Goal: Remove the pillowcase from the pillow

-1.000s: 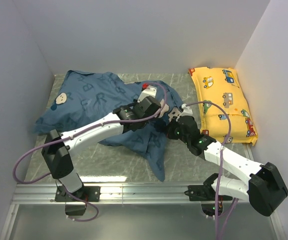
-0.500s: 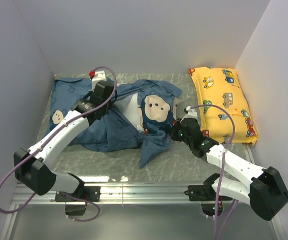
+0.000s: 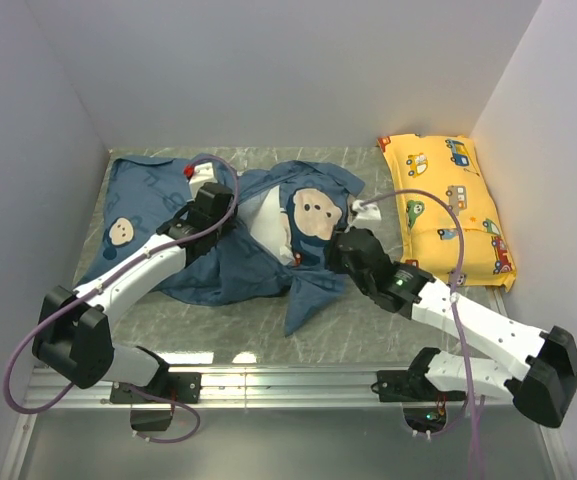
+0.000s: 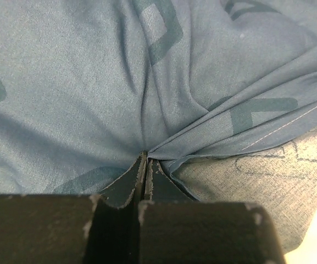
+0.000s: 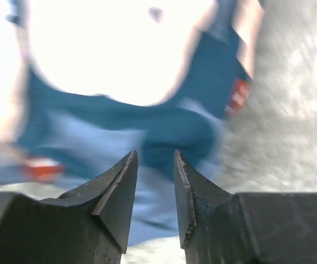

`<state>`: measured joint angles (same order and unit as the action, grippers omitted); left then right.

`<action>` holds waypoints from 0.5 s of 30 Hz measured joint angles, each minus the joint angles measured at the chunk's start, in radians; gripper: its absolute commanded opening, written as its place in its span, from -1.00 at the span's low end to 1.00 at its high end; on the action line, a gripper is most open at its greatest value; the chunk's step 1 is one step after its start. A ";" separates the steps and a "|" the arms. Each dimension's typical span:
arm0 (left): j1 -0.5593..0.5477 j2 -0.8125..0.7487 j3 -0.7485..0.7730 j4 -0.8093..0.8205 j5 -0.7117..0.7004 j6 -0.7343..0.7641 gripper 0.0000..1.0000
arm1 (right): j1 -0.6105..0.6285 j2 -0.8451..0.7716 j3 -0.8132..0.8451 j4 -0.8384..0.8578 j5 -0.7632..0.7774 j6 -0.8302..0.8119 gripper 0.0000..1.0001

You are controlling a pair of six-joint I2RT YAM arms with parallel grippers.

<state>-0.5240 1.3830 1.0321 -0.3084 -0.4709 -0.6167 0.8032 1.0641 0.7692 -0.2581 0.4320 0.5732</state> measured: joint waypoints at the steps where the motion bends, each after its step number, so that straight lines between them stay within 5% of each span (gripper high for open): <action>1: -0.002 0.001 -0.004 0.010 0.001 -0.003 -0.99 | 0.029 0.014 0.046 -0.013 0.030 -0.006 -0.14; 6: -0.010 0.002 -0.018 0.041 0.008 -0.016 -0.99 | 0.121 0.194 0.288 -0.043 0.119 -0.040 0.20; 9: -0.011 0.002 -0.019 0.046 0.008 -0.021 -0.99 | 0.141 0.317 0.393 -0.071 0.144 -0.054 0.20; 11: -0.011 0.003 -0.019 0.047 0.008 -0.023 -0.99 | 0.147 0.405 0.459 -0.114 0.169 -0.060 0.03; 12: -0.011 0.003 -0.019 0.046 0.008 -0.023 -0.99 | 0.148 0.445 0.480 -0.129 0.186 -0.065 -0.32; 15: -0.001 0.003 -0.021 0.052 0.025 -0.023 -0.99 | 0.137 0.503 0.476 -0.178 0.227 -0.066 -0.77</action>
<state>-0.5251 1.3857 1.0115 -0.2565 -0.4461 -0.6399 0.9405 1.5669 1.2449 -0.4358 0.6590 0.5076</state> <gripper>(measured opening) 0.012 0.231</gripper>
